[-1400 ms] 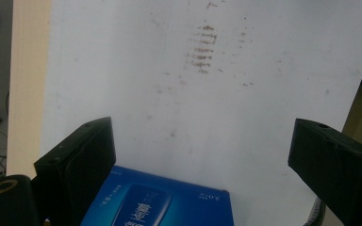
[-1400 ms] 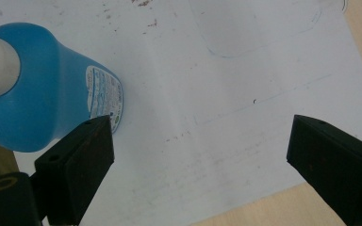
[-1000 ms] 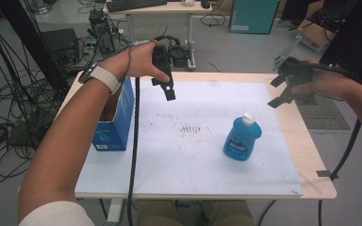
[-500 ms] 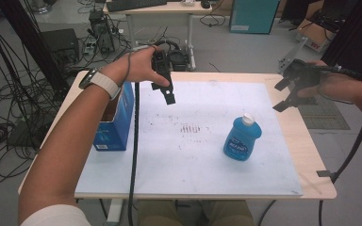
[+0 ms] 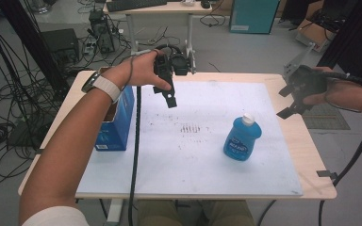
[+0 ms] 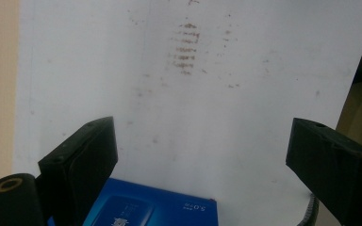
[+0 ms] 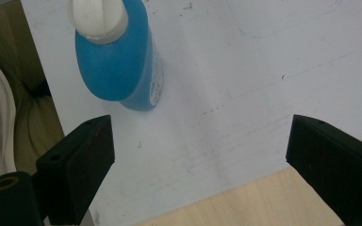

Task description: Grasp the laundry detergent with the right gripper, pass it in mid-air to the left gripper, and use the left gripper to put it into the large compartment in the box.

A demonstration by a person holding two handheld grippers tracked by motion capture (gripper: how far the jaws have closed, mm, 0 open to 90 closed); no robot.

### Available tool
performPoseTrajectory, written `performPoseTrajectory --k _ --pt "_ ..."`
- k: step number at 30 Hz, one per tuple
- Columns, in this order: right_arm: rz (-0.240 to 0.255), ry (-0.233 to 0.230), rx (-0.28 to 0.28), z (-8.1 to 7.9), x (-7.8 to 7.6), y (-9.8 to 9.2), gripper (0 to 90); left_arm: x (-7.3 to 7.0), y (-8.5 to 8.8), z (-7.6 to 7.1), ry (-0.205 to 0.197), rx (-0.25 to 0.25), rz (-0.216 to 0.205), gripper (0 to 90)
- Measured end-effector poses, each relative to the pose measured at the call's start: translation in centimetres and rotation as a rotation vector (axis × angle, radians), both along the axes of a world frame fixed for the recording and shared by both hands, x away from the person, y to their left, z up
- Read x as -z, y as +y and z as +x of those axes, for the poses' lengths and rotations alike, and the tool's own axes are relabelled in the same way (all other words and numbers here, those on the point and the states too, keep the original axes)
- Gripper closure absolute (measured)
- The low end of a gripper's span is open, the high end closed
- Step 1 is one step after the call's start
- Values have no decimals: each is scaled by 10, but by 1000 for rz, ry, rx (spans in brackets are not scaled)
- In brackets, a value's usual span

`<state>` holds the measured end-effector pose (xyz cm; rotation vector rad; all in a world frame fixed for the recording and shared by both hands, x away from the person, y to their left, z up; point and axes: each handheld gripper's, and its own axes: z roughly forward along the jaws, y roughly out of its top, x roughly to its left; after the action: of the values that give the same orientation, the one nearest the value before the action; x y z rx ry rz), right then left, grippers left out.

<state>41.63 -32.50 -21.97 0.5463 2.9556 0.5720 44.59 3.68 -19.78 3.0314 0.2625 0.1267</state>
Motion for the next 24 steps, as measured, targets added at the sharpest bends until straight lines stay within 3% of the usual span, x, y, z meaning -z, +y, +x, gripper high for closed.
performPoseTrajectory --k 10,24 --pt "37 5 13 -15 10 -2 83 5 -1 -1 -1 3 -3 99" --pt "11 -7 15 -34 19 7 83 13 -3 -3 7 11 -4 99"
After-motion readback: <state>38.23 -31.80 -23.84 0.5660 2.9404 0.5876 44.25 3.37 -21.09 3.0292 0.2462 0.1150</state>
